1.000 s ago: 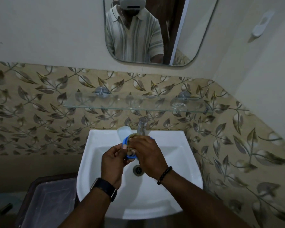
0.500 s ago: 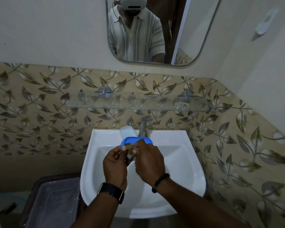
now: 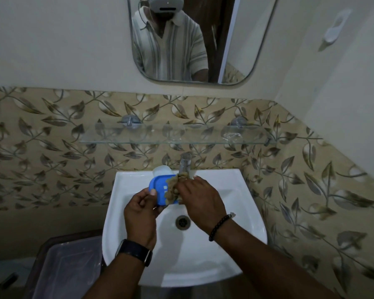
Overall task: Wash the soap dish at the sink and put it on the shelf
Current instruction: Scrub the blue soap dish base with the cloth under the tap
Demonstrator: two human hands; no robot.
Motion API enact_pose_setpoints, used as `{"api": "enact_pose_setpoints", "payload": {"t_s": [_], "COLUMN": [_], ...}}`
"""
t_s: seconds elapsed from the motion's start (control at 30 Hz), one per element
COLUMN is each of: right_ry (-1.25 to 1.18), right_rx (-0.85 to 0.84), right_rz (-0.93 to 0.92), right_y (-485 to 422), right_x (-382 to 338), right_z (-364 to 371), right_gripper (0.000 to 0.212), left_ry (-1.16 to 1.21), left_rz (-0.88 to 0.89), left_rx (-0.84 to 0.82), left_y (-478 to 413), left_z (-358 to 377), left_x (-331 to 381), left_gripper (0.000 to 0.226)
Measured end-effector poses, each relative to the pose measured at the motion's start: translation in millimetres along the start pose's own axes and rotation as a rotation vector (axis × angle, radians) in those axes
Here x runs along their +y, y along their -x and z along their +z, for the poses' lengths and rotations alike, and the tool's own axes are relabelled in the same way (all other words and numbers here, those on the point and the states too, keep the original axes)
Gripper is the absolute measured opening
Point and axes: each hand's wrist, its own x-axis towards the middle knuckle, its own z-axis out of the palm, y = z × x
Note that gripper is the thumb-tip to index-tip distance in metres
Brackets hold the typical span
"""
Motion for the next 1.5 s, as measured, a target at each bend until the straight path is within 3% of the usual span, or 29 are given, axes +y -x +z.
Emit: {"api": "enact_pose_setpoints", "payload": {"t_s": [0.23,0.37,0.47,0.53,0.6,0.7,0.8,0.9,1.0,1.03,1.1,1.17,1.27,1.37,1.43,1.5], "right_ry": [-0.350,-0.532,-0.622,-0.532,-0.296,-0.036,-0.009,-0.278,-0.671,-0.793,-1.054,-1.213,-1.139,-0.936,-0.727,-0.653], "right_rx": [0.009,0.135,0.131,0.052,-0.072,-0.152,-0.082,-0.061,-0.201,-0.266,-0.337,-0.225,0.131,0.216,0.190,0.193], "right_rz": [0.282,0.256,0.170,0.000,-0.107,-0.078,-0.115,-0.119,0.060,0.144,0.275,0.388,0.484,0.138,-0.080,-0.099], "right_y": [3,3,3,3,5,7,8,6,7,7,7,7,4,1,1,0], "right_x": [-31,-34,-35,-24,-8,4,2,12,35,42,49,51,37,4,-4,3], "right_z": [5,0,-5,-8,-7,-6,-2,-6,-21,-25,-29,-28,-27,-25,-19,-17], "right_gripper": [0.032,0.030,0.031,0.029,0.039,0.048,0.036,0.033,0.034,0.033,0.029,0.029,0.033,0.035,0.024,0.024], "left_ry": [-0.030,-0.043,-0.031,-0.032,-0.019,-0.005,0.017,-0.015,-0.489,-0.562,-0.560,-0.552,-0.595,-0.574,-0.517,-0.415], "left_rz": [-0.063,-0.115,-0.152,-0.145,-0.140,-0.167,-0.252,-0.224,0.188,0.245,0.185,0.175,0.255,0.282,0.296,0.270], "left_rx": [-0.121,-0.225,-0.220,-0.209,-0.182,-0.135,-0.146,-0.203,-0.409,-0.509,-0.651,-0.694,-0.654,-0.574,-0.544,-0.540], "left_y": [-4,-10,-13,-17,-18,-15,-12,-12,-14,-15,-14,-14,-8,-2,1,3], "left_z": [4,4,2,-1,-2,1,4,-1,-16,-21,-26,-25,-15,-1,5,7], "left_x": [10,15,16,17,20,21,24,30,36,37,41,43,39,32,32,33], "left_gripper": [0.030,0.028,0.019,0.016,0.013,0.010,0.014,0.029,0.026,0.020,0.019,0.030,0.030,0.006,0.019,0.023]}}
